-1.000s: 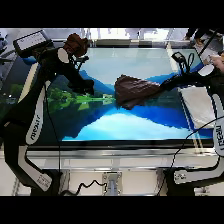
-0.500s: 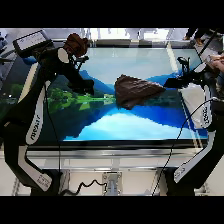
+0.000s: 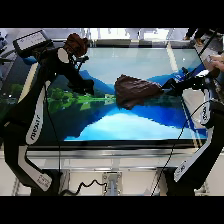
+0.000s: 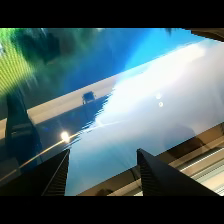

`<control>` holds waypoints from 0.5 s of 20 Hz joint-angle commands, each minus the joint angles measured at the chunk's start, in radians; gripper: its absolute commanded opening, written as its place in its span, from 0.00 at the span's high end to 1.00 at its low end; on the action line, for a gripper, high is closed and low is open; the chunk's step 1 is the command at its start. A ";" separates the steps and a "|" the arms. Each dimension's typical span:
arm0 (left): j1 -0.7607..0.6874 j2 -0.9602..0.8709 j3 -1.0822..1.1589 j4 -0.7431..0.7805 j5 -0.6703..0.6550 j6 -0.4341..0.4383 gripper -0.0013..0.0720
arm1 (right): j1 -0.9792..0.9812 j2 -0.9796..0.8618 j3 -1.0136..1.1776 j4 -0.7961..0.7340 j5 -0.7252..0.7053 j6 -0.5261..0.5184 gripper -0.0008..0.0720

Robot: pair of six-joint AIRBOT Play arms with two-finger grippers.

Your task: Fold the shirts.

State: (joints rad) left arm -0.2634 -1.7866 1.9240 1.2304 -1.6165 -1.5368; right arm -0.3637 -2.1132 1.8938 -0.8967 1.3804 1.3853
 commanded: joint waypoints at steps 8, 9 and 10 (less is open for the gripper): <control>0.001 0.000 0.000 0.000 0.000 0.000 0.30 | 0.036 -0.125 0.001 0.245 -0.039 -0.044 0.18; 0.001 0.000 0.000 0.000 0.000 0.000 0.30 | 0.042 -0.125 0.001 0.245 -0.055 -0.051 0.18; 0.001 0.000 0.000 0.000 0.000 0.000 0.30 | 0.051 -0.125 0.001 0.237 -0.066 -0.055 0.19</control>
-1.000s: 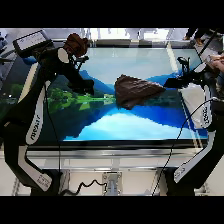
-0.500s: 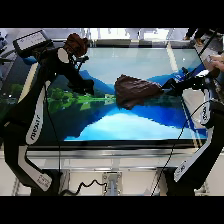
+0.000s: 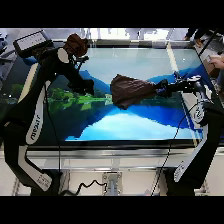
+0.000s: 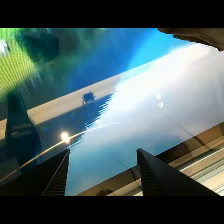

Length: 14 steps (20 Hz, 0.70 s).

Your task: Fold the shirts.

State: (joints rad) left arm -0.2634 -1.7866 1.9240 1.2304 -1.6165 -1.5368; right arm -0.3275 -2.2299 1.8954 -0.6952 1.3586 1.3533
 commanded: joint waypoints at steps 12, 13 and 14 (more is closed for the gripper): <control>0.001 0.000 0.000 0.000 0.000 0.000 0.30 | 0.068 -0.006 0.145 -0.191 0.073 -0.276 0.94; 0.001 0.000 0.000 0.000 0.000 0.000 0.30 | 0.074 -0.005 0.190 -0.248 0.054 -0.301 0.94; 0.001 0.000 0.000 0.000 0.000 0.000 0.30 | 0.079 0.001 0.220 -0.305 0.019 -0.320 0.94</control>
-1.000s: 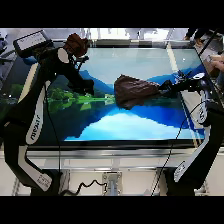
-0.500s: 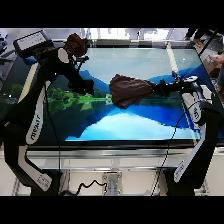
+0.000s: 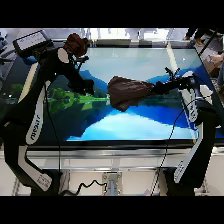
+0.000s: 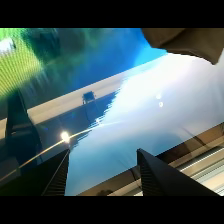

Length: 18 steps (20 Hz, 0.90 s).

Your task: Fold the shirts.

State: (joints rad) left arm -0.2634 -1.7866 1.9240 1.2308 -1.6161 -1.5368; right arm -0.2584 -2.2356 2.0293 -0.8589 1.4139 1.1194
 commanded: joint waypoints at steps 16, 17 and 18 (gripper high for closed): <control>0.001 0.000 0.000 0.000 0.000 0.000 0.30 | -0.191 0.277 0.093 -0.475 -0.674 -0.147 0.94; 0.001 0.000 0.000 0.000 0.000 0.000 0.30 | -0.249 0.291 0.093 -0.412 -0.585 -0.118 0.94; 0.001 0.000 0.000 0.000 0.000 0.000 0.30 | -0.305 0.301 0.093 -0.332 -0.486 -0.105 0.94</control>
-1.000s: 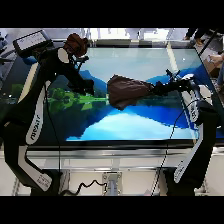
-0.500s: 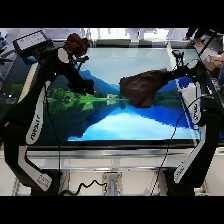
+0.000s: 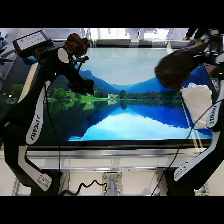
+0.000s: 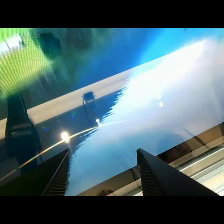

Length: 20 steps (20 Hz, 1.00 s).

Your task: Fold the shirts.

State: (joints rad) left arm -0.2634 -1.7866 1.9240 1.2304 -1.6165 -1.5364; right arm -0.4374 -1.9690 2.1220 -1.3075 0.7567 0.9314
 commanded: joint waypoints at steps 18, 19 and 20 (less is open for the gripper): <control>0.001 0.000 0.000 0.000 0.000 0.000 0.30 | -0.566 0.201 -0.149 0.551 0.895 0.272 0.94; 0.001 0.000 0.000 0.000 0.000 0.000 0.30 | -0.577 0.201 -0.182 0.514 0.867 0.266 0.94; 0.001 0.000 0.000 0.000 0.000 0.000 0.30 | -0.587 0.201 -0.225 0.473 0.845 0.256 0.94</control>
State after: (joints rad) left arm -0.2634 -1.7866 1.9240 1.2304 -1.6165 -1.5364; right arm -0.9947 -1.7817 1.9533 -0.7689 1.6306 1.2198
